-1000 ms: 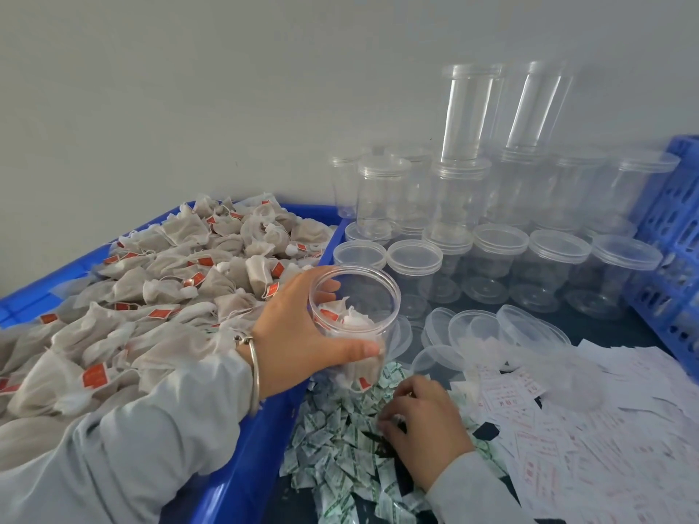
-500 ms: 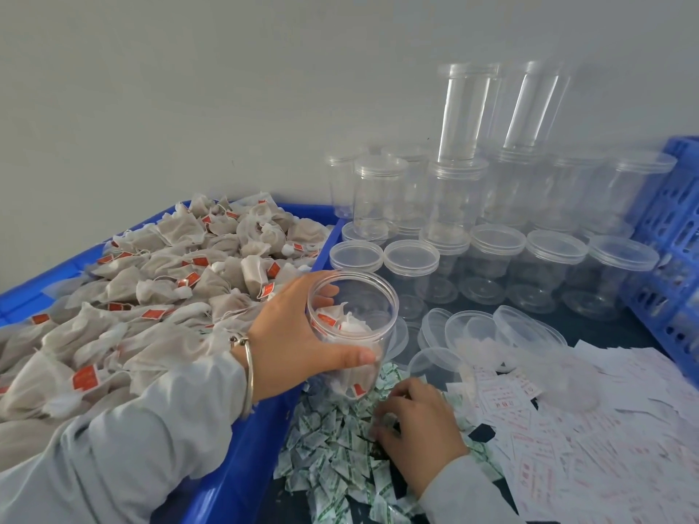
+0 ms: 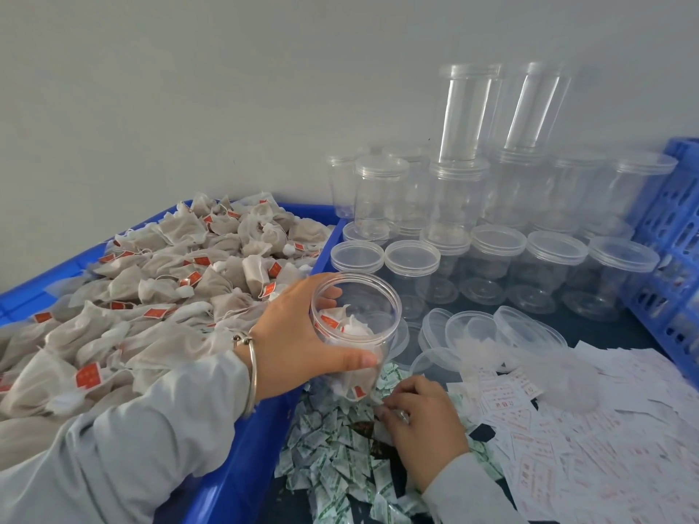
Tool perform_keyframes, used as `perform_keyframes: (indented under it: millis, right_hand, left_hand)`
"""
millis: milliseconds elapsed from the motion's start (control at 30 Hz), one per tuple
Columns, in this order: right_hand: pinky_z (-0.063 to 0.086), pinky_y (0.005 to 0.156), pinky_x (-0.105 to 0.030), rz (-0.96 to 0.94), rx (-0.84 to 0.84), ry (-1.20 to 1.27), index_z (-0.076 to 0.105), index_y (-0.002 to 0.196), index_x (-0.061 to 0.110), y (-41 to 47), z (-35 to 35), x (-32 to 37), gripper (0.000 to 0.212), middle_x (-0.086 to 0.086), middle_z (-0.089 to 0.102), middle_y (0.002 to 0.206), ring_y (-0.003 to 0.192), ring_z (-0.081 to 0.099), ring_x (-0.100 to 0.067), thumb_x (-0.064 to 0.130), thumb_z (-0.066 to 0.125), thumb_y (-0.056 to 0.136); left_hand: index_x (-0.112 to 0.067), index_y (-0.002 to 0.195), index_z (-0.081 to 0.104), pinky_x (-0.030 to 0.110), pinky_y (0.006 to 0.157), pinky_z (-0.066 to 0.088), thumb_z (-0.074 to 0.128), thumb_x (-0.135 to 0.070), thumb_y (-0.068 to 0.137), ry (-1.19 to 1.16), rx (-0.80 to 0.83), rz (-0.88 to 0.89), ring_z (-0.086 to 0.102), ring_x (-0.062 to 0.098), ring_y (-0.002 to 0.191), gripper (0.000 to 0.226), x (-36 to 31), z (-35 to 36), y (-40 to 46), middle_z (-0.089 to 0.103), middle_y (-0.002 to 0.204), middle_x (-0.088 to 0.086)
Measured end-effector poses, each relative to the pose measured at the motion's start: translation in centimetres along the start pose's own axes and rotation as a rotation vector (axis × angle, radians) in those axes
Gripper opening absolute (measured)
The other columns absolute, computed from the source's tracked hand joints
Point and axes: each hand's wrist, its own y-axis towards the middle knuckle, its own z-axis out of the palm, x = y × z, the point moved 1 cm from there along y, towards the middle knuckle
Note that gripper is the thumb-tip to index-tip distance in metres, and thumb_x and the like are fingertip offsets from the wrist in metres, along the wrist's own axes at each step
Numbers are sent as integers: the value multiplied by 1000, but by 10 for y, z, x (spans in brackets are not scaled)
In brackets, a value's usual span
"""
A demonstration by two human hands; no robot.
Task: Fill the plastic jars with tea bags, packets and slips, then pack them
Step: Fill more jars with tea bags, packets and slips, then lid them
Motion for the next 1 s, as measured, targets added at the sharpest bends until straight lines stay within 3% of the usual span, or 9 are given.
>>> perform_keyframes:
  millis: [67, 233, 333, 433, 567, 633, 733, 867, 1000]
  right_hand:
    - [28, 80, -6, 29, -55, 56, 76, 96, 15, 1, -4, -1, 18, 16, 47, 87, 93, 42, -9, 27, 64, 90]
    - [32, 64, -12, 161, -160, 174, 62, 76, 24, 4, -31, -2, 20, 12, 55, 79, 79, 52, -12, 24, 55, 95]
    - [36, 56, -13, 236, -374, 378, 55, 71, 31, 4, -58, 8, 24, 6, 60, 75, 68, 54, -13, 22, 55, 93]
    - [41, 59, -12, 113, -563, 488, 59, 71, 33, 3, -85, 32, 20, 12, 64, 73, 69, 58, -3, 26, 61, 89]
    - [41, 62, -2, -174, -551, 332, 63, 71, 25, 6, -91, 61, 16, 15, 60, 67, 69, 58, 0, 29, 67, 87]
    - [40, 54, -9, -230, -489, 162, 66, 67, 16, 12, -83, 64, 17, 10, 55, 60, 57, 52, -6, 23, 73, 82]
    - [32, 53, -18, -227, -420, 74, 67, 60, 10, 18, -73, 60, 28, 6, 49, 55, 53, 43, -9, 30, 77, 75]
    - [36, 54, -7, -245, -507, 129, 62, 60, 19, 12, -81, 50, 38, 16, 45, 54, 52, 40, 7, 50, 66, 81]
    - [38, 63, 0, -52, -562, 120, 66, 72, 20, 2, -102, 9, 22, 22, 51, 64, 63, 49, 7, 37, 64, 85]
  left_hand:
    - [-54, 109, 35, 6, 80, 38, 75, -77, 35, 6, 0, 2, 50, -11, 107, 88, 0, -1, 0, 52, 116, -24]
    - [-58, 107, 36, 4, 77, 38, 69, -78, 35, -15, -13, 5, 49, -16, 104, 81, 1, -3, 0, 51, 114, -29]
    - [-62, 106, 35, 10, 85, 40, 70, -80, 34, 21, 0, 21, 50, -13, 106, 82, 5, -1, 0, 50, 114, -29]
    - [-68, 107, 30, 12, 88, 38, 67, -83, 36, 126, 83, 69, 46, -13, 108, 81, 6, 2, 0, 46, 114, -31]
    - [-59, 120, 31, 17, 93, 41, 65, -87, 35, 181, 159, 95, 46, -12, 110, 95, 8, 4, 0, 45, 116, -31]
    - [-64, 117, 29, 17, 93, 42, 63, -89, 35, 201, 184, 109, 47, -12, 109, 91, 7, 4, 0, 45, 116, -31]
    - [-66, 112, 26, 15, 91, 39, 64, -86, 37, 244, 191, 120, 45, -13, 108, 86, 6, 3, -1, 42, 114, -34]
    - [-67, 109, 26, 11, 87, 37, 65, -86, 38, 237, 182, 99, 46, -11, 107, 83, 8, 2, 0, 43, 113, -33]
    - [-62, 114, 30, 8, 80, 37, 66, -86, 37, 236, 179, 119, 45, -15, 105, 89, 10, 2, 0, 46, 112, -32]
